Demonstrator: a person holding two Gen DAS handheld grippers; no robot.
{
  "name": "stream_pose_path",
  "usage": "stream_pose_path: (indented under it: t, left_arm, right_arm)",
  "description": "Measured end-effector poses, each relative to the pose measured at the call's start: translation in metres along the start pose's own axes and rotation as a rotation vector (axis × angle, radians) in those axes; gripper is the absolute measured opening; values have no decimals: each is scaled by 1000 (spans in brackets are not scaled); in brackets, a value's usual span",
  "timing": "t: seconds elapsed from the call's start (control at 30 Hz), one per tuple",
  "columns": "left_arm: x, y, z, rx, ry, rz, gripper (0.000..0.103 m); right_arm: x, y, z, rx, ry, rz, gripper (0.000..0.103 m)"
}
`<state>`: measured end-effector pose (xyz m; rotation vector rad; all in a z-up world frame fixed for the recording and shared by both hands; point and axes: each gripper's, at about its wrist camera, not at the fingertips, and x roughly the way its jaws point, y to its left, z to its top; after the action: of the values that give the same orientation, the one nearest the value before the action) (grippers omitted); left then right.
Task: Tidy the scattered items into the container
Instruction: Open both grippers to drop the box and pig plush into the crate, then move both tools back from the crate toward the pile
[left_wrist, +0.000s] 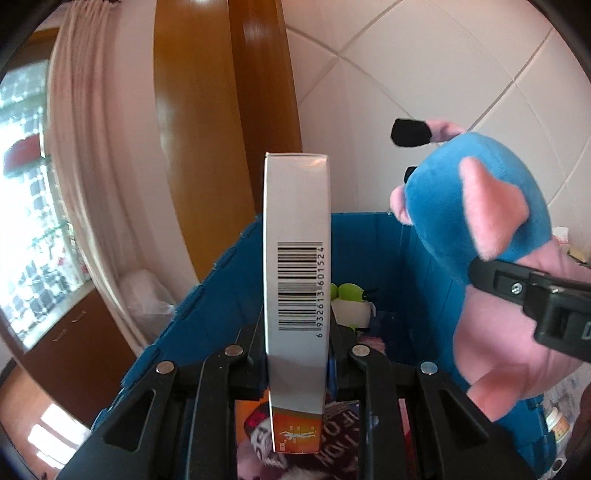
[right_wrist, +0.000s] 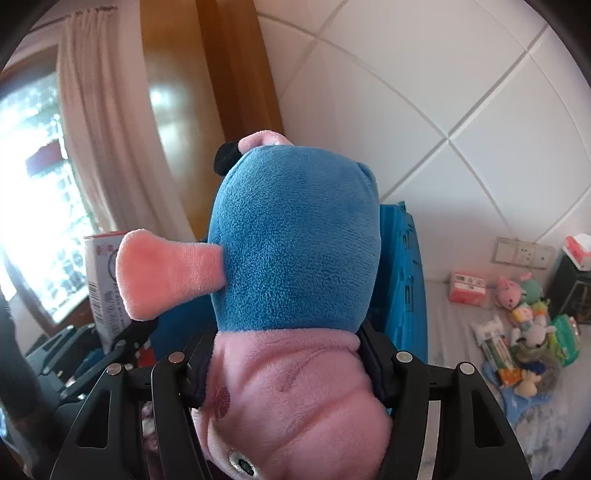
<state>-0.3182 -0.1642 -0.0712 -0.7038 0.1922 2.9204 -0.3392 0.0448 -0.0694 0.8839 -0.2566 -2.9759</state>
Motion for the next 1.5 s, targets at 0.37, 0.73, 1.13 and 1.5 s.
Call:
stream_pose_path:
  t: [0.37,0.73,1.13,1.5]
  left_arm:
    - [6,15,5,-88,-5,-63,90]
    - [-85,-26,-19,-117,31,-70,91]
    - [-186,-91,-52,-155,126,-159,90]
    - [-253,-137,-73,-73,108,-165,91]
  right_arm:
    - [-6,-13,9,12,-27,-126,90]
    - [-131,-53,-30,-38,-52,-165,102]
    - [-261,-159,-93,80,-8,-328,102]
    - [-355,-184,-147,82,-31,-380,102]
